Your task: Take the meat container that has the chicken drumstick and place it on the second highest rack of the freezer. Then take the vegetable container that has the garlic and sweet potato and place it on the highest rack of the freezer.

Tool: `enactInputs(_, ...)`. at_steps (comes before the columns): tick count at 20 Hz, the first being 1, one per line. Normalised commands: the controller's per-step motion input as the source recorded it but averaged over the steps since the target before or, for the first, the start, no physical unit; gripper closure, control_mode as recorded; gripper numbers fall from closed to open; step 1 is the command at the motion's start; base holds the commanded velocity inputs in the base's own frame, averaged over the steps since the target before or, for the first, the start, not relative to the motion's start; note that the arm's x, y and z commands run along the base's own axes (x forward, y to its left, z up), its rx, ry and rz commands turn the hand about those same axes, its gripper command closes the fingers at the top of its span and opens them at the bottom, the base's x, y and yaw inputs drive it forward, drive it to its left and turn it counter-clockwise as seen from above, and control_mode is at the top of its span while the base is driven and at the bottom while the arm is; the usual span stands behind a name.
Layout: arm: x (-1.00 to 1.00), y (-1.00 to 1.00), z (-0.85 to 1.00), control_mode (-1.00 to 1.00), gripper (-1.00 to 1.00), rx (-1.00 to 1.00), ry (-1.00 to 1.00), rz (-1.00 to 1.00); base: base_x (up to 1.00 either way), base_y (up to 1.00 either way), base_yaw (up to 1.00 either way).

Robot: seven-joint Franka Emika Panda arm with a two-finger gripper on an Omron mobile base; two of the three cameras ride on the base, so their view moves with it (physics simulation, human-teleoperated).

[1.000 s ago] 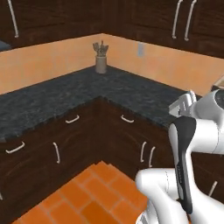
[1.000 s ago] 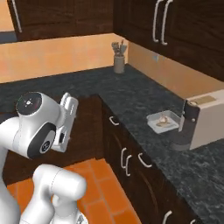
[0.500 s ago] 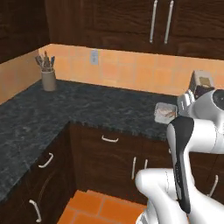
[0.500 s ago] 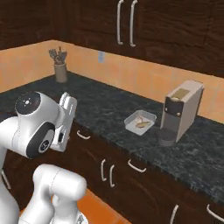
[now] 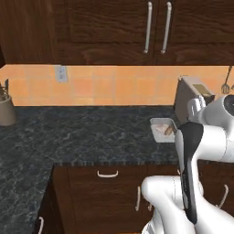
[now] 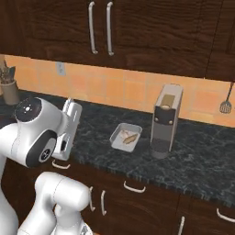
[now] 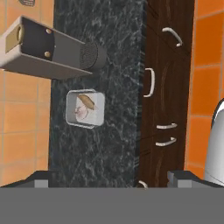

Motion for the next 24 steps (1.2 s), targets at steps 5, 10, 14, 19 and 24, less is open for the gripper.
enactInputs(5,0.00,0.00,0.00,1.00,-1.00,0.00,0.00,0.00,0.39,0.42,-0.17)
enactInputs(10,0.00,0.00,0.00,1.00,-1.00,0.00,0.00,0.00,0.45,0.34,-0.21)
enactInputs(14,0.00,0.00,0.00,1.00,-1.00,0.00,0.00,0.00,0.58,0.34,-0.27)
enactInputs(19,0.00,0.00,0.00,1.00,-1.00,0.00,0.00,0.00,0.36,0.05,-0.01)
enactInputs(24,0.00,0.00,0.00,1.00,-1.00,0.00,0.00,0.00,0.04,0.00,0.00)
